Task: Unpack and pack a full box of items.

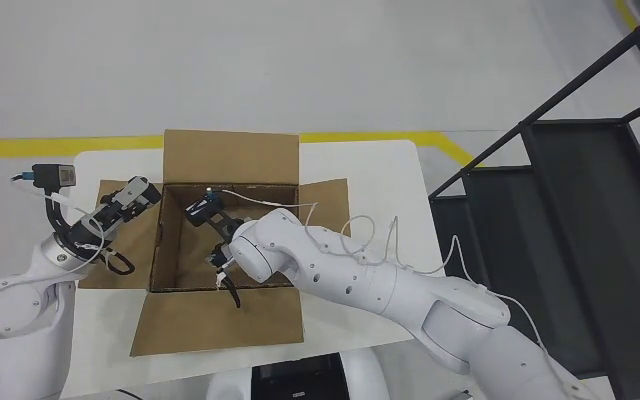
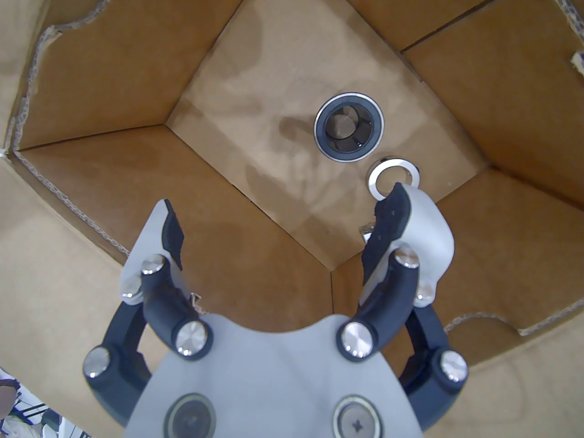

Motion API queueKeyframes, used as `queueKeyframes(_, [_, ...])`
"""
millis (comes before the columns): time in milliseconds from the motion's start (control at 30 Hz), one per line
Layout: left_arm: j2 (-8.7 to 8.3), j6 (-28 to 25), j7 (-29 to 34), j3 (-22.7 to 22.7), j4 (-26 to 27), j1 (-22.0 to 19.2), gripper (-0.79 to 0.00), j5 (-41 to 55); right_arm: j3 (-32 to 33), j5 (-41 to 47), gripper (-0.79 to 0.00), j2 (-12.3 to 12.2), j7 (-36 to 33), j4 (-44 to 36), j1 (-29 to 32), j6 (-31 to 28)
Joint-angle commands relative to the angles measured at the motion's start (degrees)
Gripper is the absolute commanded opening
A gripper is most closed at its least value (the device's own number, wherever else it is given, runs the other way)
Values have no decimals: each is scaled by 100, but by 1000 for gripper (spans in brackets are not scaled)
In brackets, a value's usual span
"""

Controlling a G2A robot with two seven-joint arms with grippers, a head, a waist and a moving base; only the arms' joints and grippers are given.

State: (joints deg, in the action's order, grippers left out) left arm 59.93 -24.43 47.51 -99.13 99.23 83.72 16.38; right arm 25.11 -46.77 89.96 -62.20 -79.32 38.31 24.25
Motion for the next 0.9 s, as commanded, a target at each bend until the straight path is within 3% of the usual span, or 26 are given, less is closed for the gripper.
queueKeyframes(0, [0, 0, 0, 0, 0, 0, 0, 0, -15, -56, 0, -2, 57, 64, 25, -40])
queueKeyframes(367, [0, 0, 0, 0, 0, 0, 0, 0, -21, 35, 0, 286, 567, 882, -50, -330])
queueKeyframes(867, [0, 0, 0, 0, 0, 0, 0, 0, -353, -147, 0, 972, 1375, 2208, -138, 101])
